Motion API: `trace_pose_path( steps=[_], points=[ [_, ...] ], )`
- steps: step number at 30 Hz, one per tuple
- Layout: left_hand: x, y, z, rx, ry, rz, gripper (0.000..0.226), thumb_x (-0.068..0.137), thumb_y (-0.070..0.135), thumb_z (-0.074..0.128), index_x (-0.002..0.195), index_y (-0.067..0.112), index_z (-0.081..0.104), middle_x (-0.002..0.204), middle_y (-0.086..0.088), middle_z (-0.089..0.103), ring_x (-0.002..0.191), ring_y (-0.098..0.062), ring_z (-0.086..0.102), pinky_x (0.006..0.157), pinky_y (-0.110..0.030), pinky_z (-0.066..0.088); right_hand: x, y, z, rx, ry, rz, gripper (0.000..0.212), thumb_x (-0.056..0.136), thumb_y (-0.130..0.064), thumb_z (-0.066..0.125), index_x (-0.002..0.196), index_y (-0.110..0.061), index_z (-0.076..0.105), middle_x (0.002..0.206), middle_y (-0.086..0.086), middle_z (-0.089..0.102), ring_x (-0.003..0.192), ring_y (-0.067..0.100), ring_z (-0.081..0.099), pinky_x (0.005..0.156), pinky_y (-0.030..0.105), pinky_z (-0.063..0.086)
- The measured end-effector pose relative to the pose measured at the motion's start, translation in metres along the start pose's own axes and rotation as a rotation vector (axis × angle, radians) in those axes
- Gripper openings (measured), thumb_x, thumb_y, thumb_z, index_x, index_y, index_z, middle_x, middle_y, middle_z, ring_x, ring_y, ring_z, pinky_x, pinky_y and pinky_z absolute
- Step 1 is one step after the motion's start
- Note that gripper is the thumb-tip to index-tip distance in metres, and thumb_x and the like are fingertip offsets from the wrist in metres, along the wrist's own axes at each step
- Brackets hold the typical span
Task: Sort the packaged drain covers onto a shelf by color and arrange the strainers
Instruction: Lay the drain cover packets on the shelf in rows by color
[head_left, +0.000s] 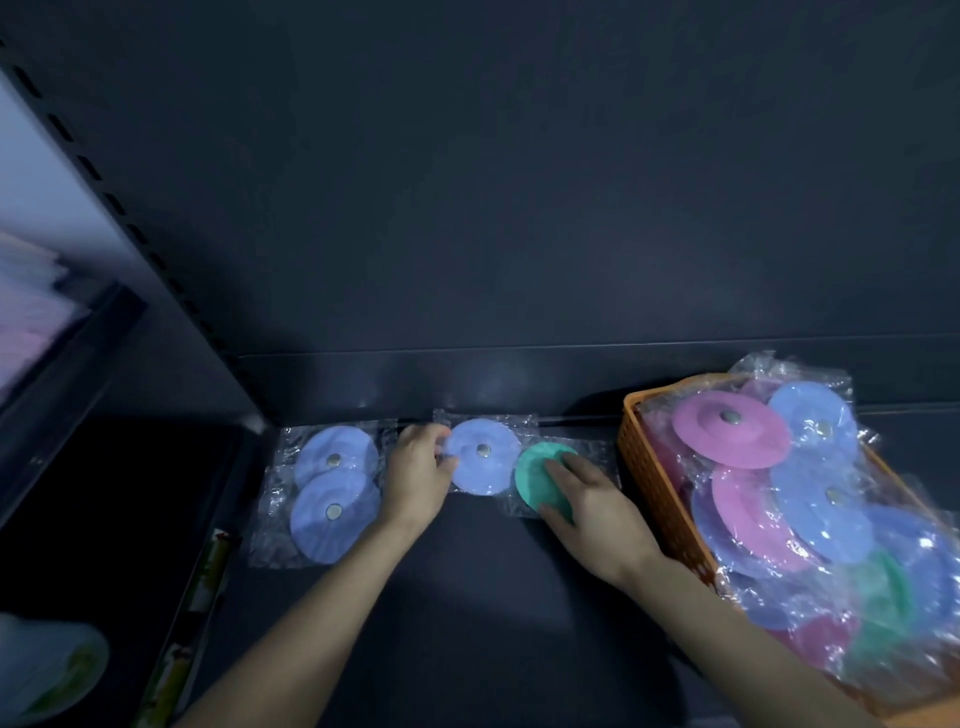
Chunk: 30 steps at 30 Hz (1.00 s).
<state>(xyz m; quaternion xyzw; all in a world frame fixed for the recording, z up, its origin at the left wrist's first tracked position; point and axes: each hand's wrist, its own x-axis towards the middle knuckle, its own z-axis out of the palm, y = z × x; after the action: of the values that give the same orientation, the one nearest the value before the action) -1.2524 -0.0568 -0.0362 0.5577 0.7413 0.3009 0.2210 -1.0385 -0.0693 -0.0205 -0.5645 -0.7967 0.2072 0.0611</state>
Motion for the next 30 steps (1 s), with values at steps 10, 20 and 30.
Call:
trace_pose_path(
  steps=[10,20,30],
  points=[
    [0.001,-0.003,-0.006,0.134,0.04,0.028,0.024,0.082,0.001,0.061,0.106,0.001,0.063,0.109,-0.017,0.056,0.1,-0.032,0.055,0.088,-0.036,0.045,0.001,0.003,0.006,-0.024,0.005,-0.058,0.067,0.089,-0.041,0.054,0.147,-0.02,0.028,0.155,0.007,0.022,0.144,0.02,0.018,0.115,0.022,0.015],
    [-0.017,-0.004,-0.025,-0.102,0.097,0.061,0.03,0.078,-0.01,0.055,0.099,0.007,0.068,0.097,-0.002,0.057,0.088,-0.022,0.061,0.081,-0.031,0.051,-0.002,0.0,0.006,0.037,0.011,-0.01,0.067,0.088,-0.038,0.058,0.146,-0.02,0.029,0.153,0.005,0.025,0.14,0.019,0.027,0.109,0.023,0.027],
    [-0.069,-0.028,-0.069,-0.315,0.162,-0.022,0.03,0.082,-0.01,0.059,0.102,0.01,0.066,0.102,0.008,0.056,0.08,-0.01,0.063,0.069,-0.003,0.044,0.003,-0.03,0.017,0.141,0.047,-0.009,0.06,0.088,-0.034,0.061,0.14,-0.016,0.041,0.147,0.009,0.037,0.134,0.022,0.038,0.108,0.029,0.033]
  ],
)
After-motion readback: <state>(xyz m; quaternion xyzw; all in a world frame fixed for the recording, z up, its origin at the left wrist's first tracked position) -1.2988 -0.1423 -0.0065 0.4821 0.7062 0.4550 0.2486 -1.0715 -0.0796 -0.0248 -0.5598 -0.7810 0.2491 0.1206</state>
